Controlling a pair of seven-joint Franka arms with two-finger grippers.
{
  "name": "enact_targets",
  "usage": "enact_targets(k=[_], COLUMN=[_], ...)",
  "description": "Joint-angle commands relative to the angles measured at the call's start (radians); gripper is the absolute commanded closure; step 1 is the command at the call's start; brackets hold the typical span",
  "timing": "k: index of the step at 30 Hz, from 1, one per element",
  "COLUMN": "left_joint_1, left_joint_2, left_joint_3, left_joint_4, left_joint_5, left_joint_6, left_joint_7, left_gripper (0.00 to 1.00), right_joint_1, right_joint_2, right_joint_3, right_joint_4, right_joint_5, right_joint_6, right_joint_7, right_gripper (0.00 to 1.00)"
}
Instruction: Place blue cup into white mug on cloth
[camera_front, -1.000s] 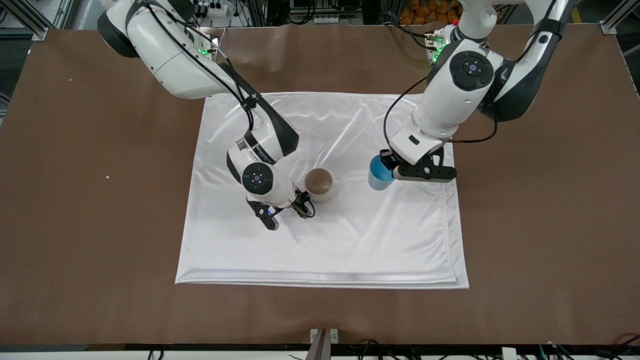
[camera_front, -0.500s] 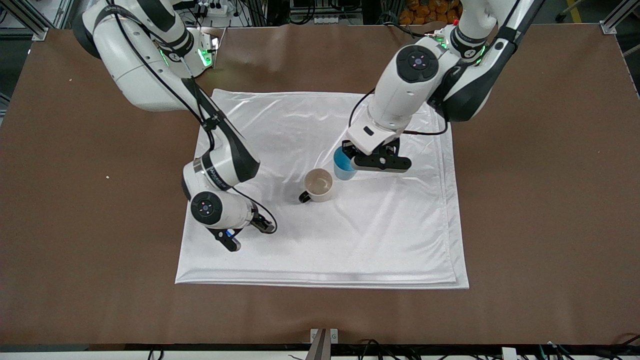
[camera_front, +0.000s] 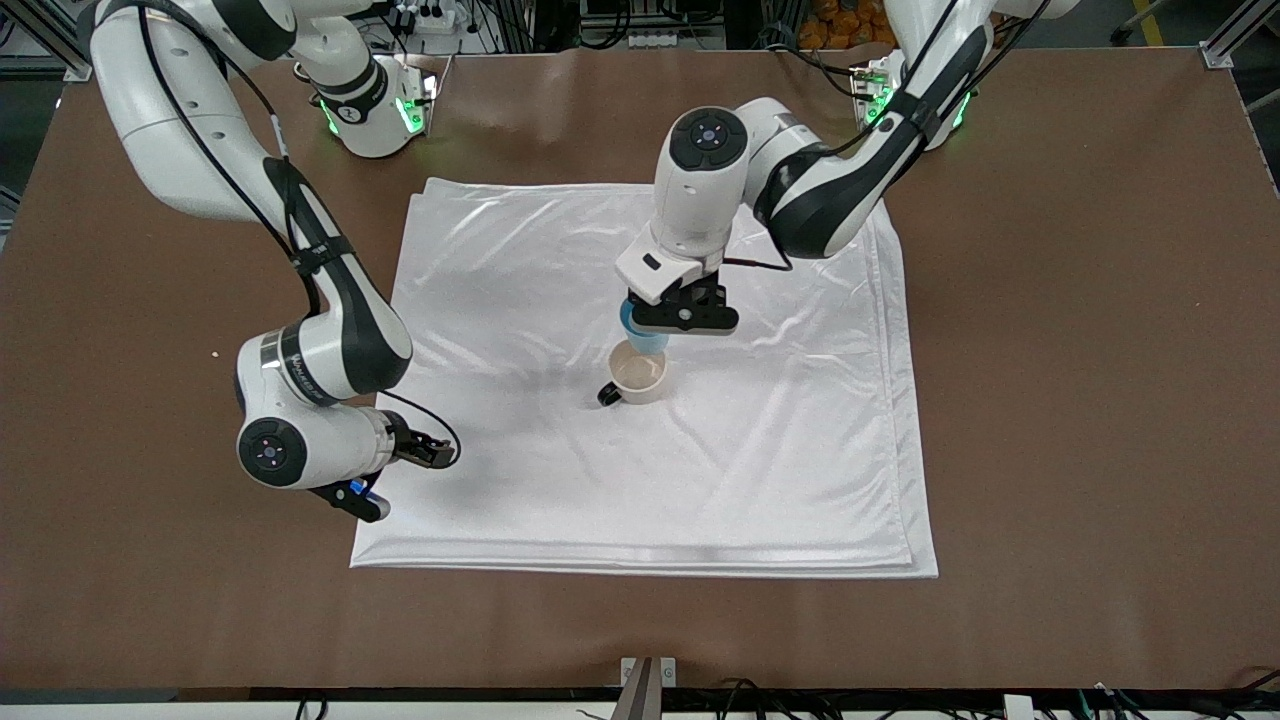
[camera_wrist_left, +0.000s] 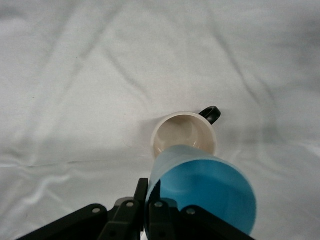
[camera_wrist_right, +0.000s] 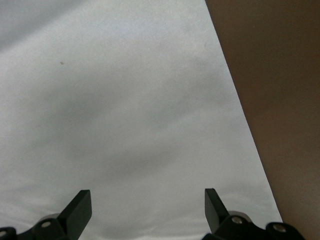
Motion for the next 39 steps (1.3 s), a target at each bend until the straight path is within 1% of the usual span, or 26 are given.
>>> enact_targets(k=[1, 5, 10, 14, 17, 22, 34, 35, 36, 37, 39], left_joint_1=[-0.053, -0.104, -0.163, -0.170, -0.171, -0.171, -0.168, -0.168, -0.168, -0.168, -0.167], left_joint_2=[0.068, 0.093, 0.102, 0.124, 0.144, 0.165, 0.176, 0.176, 0.176, 0.176, 0.176], left_joint_3=[0.032, 0.075, 0.148, 0.157, 0.159, 0.157, 0.161, 0.161, 0.161, 0.162, 0.162], left_joint_4=[0.074, 0.094, 0.094, 0.109, 0.128, 0.149, 0.149, 0.149, 0.149, 0.149, 0.152], left_joint_5=[0.058, 0.064, 0.064, 0.064, 0.064, 0.064, 0.063, 0.063, 0.063, 0.064, 0.061], left_joint_6=[-0.006, -0.006, 0.000, 0.016, 0.017, 0.019, 0.020, 0.020, 0.020, 0.020, 0.020], left_joint_7=[-0.035, -0.037, -0.031, -0.028, -0.028, -0.028, -0.019, -0.016, -0.014, -0.011, -0.008], left_gripper=[1.00, 1.00, 1.00, 1.00, 1.00, 1.00, 1.00, 0.94, 0.44, 0.00, 0.00], right_joint_1=[-0.014, -0.052, -0.083, -0.083, -0.081, -0.080, -0.086, -0.087, -0.092, -0.099, -0.116], right_joint_2=[-0.060, -0.114, -0.207, -0.266, -0.301, -0.330, -0.437, -0.447, -0.456, -0.465, -0.479], right_joint_3=[0.011, 0.011, 0.013, 0.011, 0.011, 0.010, 0.010, 0.010, 0.010, 0.010, 0.011], right_joint_4=[-0.085, -0.163, -0.331, -0.440, -0.497, -0.527, -0.612, -0.619, -0.626, -0.632, -0.637], right_joint_5=[-0.028, -0.028, -0.028, -0.028, -0.030, -0.030, -0.030, -0.032, -0.030, -0.030, -0.030], right_joint_6=[0.011, 0.059, 0.204, 0.312, 0.367, 0.380, 0.381, 0.381, 0.380, 0.380, 0.377], right_joint_7=[-0.031, -0.132, -0.195, -0.195, -0.195, -0.195, -0.200, -0.206, -0.220, -0.241, -0.288], right_gripper=[0.00, 0.00, 0.00, 0.00, 0.00, 0.00, 0.00, 0.00, 0.00, 0.00, 0.00])
